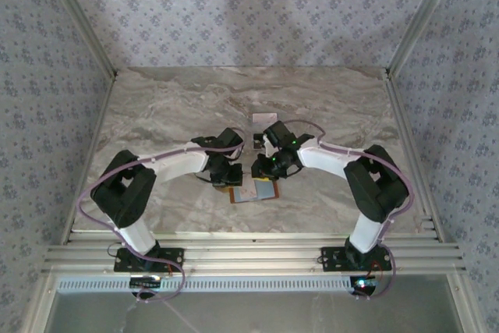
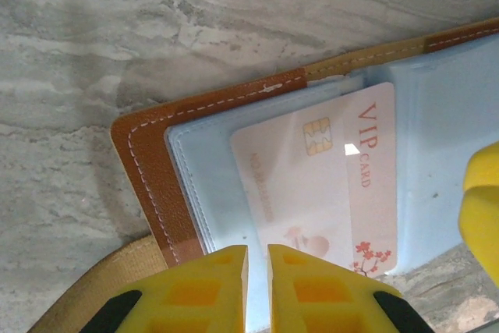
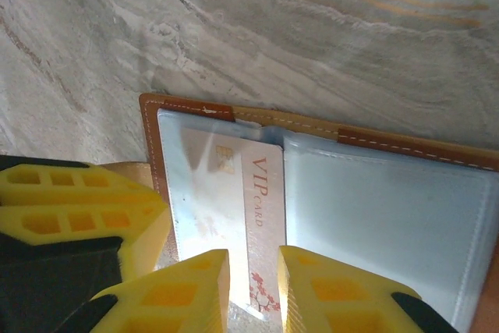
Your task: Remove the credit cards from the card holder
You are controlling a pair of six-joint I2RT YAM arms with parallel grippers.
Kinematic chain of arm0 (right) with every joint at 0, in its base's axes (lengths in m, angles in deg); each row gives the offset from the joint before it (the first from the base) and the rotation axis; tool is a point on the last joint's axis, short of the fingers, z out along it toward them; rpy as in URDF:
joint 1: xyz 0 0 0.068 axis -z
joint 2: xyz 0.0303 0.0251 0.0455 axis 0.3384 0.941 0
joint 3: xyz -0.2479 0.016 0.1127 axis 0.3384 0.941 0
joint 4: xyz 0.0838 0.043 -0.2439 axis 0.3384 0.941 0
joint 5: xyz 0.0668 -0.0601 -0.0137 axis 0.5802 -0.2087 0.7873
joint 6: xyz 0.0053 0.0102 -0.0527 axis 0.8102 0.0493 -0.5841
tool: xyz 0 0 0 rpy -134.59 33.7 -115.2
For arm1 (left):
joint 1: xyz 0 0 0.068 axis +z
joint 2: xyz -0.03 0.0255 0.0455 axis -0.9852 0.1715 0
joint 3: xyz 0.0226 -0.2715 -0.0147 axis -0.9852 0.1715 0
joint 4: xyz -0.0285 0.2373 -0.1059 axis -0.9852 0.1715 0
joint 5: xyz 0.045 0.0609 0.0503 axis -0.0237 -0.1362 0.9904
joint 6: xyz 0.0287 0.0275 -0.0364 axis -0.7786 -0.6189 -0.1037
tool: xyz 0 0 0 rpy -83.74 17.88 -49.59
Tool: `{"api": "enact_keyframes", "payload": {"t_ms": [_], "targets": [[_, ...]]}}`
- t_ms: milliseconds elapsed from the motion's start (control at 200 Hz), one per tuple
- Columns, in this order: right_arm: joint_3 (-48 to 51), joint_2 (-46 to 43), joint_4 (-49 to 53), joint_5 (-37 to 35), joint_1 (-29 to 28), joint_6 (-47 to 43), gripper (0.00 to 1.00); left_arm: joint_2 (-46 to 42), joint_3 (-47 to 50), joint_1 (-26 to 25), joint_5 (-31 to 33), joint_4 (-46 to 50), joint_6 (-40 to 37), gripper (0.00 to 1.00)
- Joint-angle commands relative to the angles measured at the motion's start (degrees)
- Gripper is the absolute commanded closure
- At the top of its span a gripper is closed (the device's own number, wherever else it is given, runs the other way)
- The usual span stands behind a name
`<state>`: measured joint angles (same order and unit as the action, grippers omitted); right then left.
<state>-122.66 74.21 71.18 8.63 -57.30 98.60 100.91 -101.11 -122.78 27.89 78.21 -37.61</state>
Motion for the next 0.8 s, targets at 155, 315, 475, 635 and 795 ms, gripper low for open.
{"api": "enact_keyframes", "payload": {"t_ms": [155, 315, 475, 635, 795], "targets": [[0.6, 4.0, -2.2, 3.3, 0.2, -1.1, 0.75, 3.3, 1.4, -0.3, 1.0, 0.3, -0.8, 0.85], [1.0, 4.9, -2.5, 3.5, 0.3, -1.1, 0.75, 3.8, 1.8, -0.3, 2.3, 1.2, -1.1, 0.85], [1.8, 5.2, -3.6, 4.5, 0.3, -1.1, 0.76, 4.2, 1.5, -0.3, 2.5, 2.0, -1.3, 0.85], [2.7, 5.2, -5.7, 6.1, 0.4, -1.0, 0.77, 4.4, 1.5, -0.3, 2.7, 2.4, -1.5, 0.85], [3.4, 6.5, -6.7, 7.2, 0.7, -1.0, 0.77, 5.0, 1.4, -0.2, 2.8, 2.6, -1.5, 0.86]]}}
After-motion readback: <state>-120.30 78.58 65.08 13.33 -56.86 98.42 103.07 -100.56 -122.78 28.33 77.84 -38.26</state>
